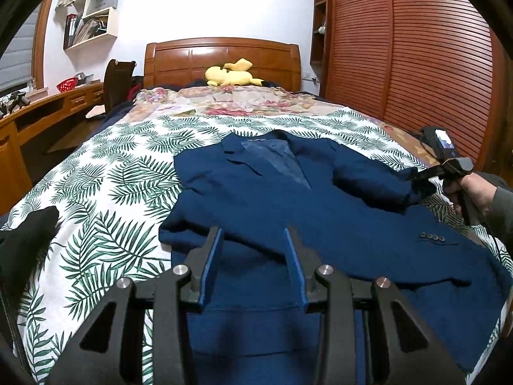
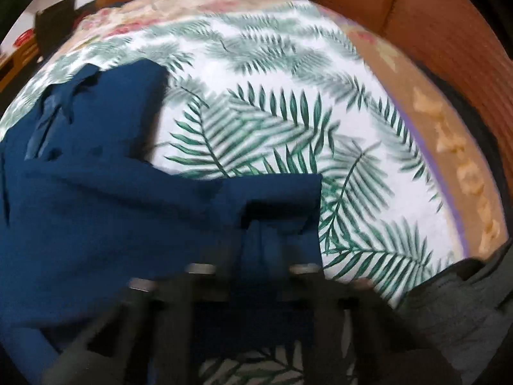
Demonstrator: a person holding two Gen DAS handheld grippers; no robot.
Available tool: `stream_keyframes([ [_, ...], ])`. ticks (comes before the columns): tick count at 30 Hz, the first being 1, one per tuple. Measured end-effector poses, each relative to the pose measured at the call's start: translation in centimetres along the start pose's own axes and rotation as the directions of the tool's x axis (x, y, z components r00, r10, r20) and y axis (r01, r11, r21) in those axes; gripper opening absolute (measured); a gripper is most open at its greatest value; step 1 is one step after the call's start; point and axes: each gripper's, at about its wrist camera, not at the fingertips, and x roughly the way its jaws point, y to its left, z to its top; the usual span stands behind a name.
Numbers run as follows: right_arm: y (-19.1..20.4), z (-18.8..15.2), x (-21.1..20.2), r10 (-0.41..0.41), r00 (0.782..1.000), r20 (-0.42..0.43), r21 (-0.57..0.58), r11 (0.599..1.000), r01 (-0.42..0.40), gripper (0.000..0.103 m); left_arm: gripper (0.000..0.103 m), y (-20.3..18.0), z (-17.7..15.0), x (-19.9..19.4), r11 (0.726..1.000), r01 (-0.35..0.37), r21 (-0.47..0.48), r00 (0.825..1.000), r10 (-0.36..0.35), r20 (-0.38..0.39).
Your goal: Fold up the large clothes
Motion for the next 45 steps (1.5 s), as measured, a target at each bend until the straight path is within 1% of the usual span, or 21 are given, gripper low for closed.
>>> stream_keyframes([
  [1, 0.3, -0.1, -1.2, -0.013, 0.999, 0.039, -0.018, 1.000, 0.013, 0.004, 0.037, -0.1, 0.0, -0.1, 1.000, 0.001, 0.001, 1.000, -0.001, -0.001],
  [4, 0.6, 0.0, -4.0, -0.018, 0.993, 0.116, -0.025, 0.999, 0.021, 0.003, 0.037, -0.4, 0.0, -0.5, 1.000, 0.004, 0.007, 1.000, -0.004, -0.002],
  [6, 1.3, 0.2, -6.7, 0.005, 0.984, 0.179, -0.045, 0.999, 0.004, 0.003, 0.037, -0.6, 0.0, -1.0, 1.000, 0.005, 0.012, 1.000, -0.005, 0.006],
  [9, 3.4, 0.7, -10.4, 0.029, 0.968, 0.249, -0.115, 0.993, 0.000, 0.003, 0.037, -0.9, 0.0, -1.9, 1.000, 0.009, 0.014, 1.000, -0.009, 0.014],
  [12, 6.6, 0.1, -15.5, 0.113, 0.939, 0.324, -0.205, 0.978, -0.047, 0.003, 0.037, -0.9, 0.0, -2.7, 1.000, 0.007, 0.017, 1.000, -0.008, 0.020],
  [14, 8.8, -0.7, -18.4, 0.185, 0.920, 0.347, -0.258, 0.961, -0.096, 0.004, 0.037, -0.8, -0.1, -3.1, 1.000, 0.002, 0.020, 1.000, -0.002, 0.024],
  [15, 9.5, -1.2, -19.4, 0.209, 0.913, 0.352, -0.277, 0.954, -0.111, 0.004, 0.037, -0.8, 0.0, -3.5, 1.000, -0.001, 0.021, 1.000, 0.000, 0.027],
  [16, 11.0, -2.1, -21.1, 0.258, 0.900, 0.351, -0.311, 0.939, -0.148, 0.005, 0.037, -0.7, 0.0, -3.7, 1.000, -0.003, 0.021, 1.000, 0.002, 0.030],
  [18, 12.7, -3.3, -22.4, 0.321, 0.889, 0.326, -0.352, 0.914, -0.201, 0.007, 0.037, -0.5, 0.0, -4.3, 1.000, -0.008, 0.023, 0.999, 0.007, 0.037],
  [19, 14.0, -4.4, -23.2, 0.347, 0.887, 0.306, -0.375, 0.900, -0.223, 0.012, 0.037, -0.4, 0.0, -4.5, 1.000, -0.011, 0.023, 0.999, 0.010, 0.039],
  [21, 15.8, -6.0, -24.2, 0.380, 0.882, 0.279, -0.403, 0.880, -0.252, 0.028, 0.037, -0.2, 0.0, -4.8, 1.000, -0.017, 0.023, 0.999, 0.016, 0.042],
  [22, 16.4, -6.7, -24.6, 0.404, 0.876, 0.264, -0.414, 0.868, -0.275, 0.050, 0.037, -0.1, -0.1, -5.0, 1.000, -0.019, 0.022, 0.999, 0.018, 0.042],
  [23, 16.9, -7.6, -24.9, 0.438, 0.865, 0.244, -0.423, 0.851, -0.311, 0.064, 0.037, -0.1, -0.1, -5.1, 1.000, -0.021, 0.022, 0.999, 0.020, 0.042],
  [24, 17.2, -8.5, -25.2, 0.457, 0.857, 0.236, -0.422, 0.843, -0.334, 0.064, 0.037, 0.0, -0.1, -5.2, 1.000, -0.023, 0.021, 0.999, 0.022, 0.041],
  [27, 17.7, -10.1, -25.3, 0.469, 0.858, 0.210, -0.429, 0.833, -0.350, 0.064, 0.037, 0.0, -0.2, -5.4, 0.999, -0.026, 0.025, 0.999, 0.025, 0.040],
  [29, 17.6, -11.2, -25.0, 0.449, 0.869, 0.207, -0.431, 0.839, -0.331, 0.064, 0.037, -0.1, -0.3, -5.5, 0.999, -0.026, 0.031, 0.999, 0.025, 0.036],
  [31, 16.8, -11.9, -24.0, 0.418, 0.883, 0.211, -0.408, 0.859, -0.309, 0.064, 0.037, -0.4, -0.4, -5.4, 0.999, -0.026, 0.039, 0.999, 0.025, 0.033],
  [35, 14.0, -13.3, -21.7, 0.373, 0.903, 0.214, -0.302, 0.904, -0.301, 0.064, 0.037, -1.4, -0.7, -4.9, 0.998, -0.014, 0.058, 1.000, 0.013, 0.021],
  [39, 11.9, -15.1, -20.0, 0.374, 0.898, 0.232, -0.222, 0.919, -0.326, 0.064, 0.037, -2.8, -0.9, -4.5, 0.996, 0.003, 0.087, 1.000, -0.004, 0.001],
  [45, 9.5, -17.8, -19.4, 0.336, 0.893, 0.300, -0.156, 0.941, -0.301, 0.064, 0.037, -5.2, -1.0, -4.3, 0.993, 0.041, 0.114, 0.999, -0.040, -0.009],
])
